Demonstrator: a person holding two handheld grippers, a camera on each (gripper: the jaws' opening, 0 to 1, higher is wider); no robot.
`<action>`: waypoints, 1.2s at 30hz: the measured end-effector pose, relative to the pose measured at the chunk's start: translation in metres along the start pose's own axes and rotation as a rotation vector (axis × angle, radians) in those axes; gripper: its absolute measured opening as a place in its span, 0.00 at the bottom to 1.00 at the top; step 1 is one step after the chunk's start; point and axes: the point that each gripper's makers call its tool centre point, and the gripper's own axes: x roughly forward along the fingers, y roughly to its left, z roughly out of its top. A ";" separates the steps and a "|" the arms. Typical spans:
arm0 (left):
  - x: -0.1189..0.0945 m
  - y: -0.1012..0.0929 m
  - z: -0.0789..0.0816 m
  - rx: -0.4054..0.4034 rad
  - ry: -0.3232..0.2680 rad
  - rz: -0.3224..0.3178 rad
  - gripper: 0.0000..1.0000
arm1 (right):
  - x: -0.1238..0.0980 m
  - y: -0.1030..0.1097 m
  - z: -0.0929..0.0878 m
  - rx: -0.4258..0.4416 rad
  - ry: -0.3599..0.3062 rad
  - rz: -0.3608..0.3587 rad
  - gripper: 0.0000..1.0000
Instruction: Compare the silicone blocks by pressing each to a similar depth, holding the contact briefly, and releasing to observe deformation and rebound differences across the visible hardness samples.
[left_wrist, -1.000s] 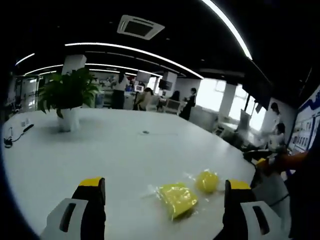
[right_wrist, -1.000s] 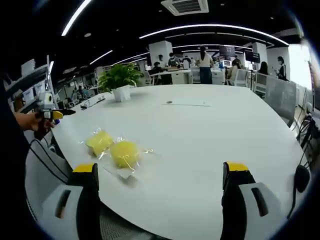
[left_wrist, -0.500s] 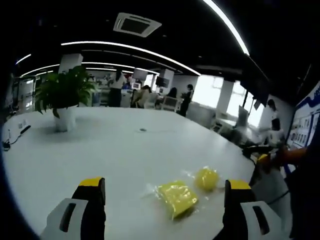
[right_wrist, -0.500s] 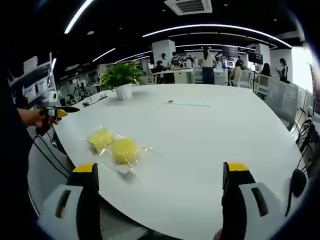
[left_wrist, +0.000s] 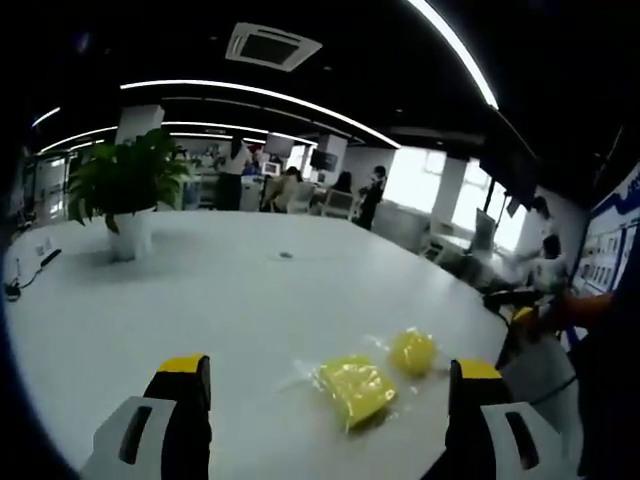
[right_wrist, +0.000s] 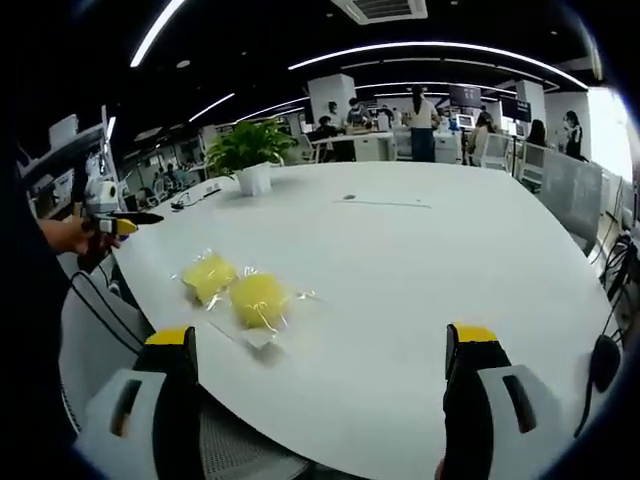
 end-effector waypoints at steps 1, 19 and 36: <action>0.000 0.000 -0.001 0.001 0.003 0.001 1.00 | 0.000 0.000 0.001 0.002 -0.002 -0.002 0.97; 0.010 -0.004 -0.005 -0.040 0.042 -0.031 1.00 | 0.003 -0.004 0.006 0.003 0.025 0.020 0.97; 0.014 -0.004 0.004 -0.074 0.083 -0.066 1.00 | 0.007 -0.004 0.008 0.020 0.023 0.038 0.97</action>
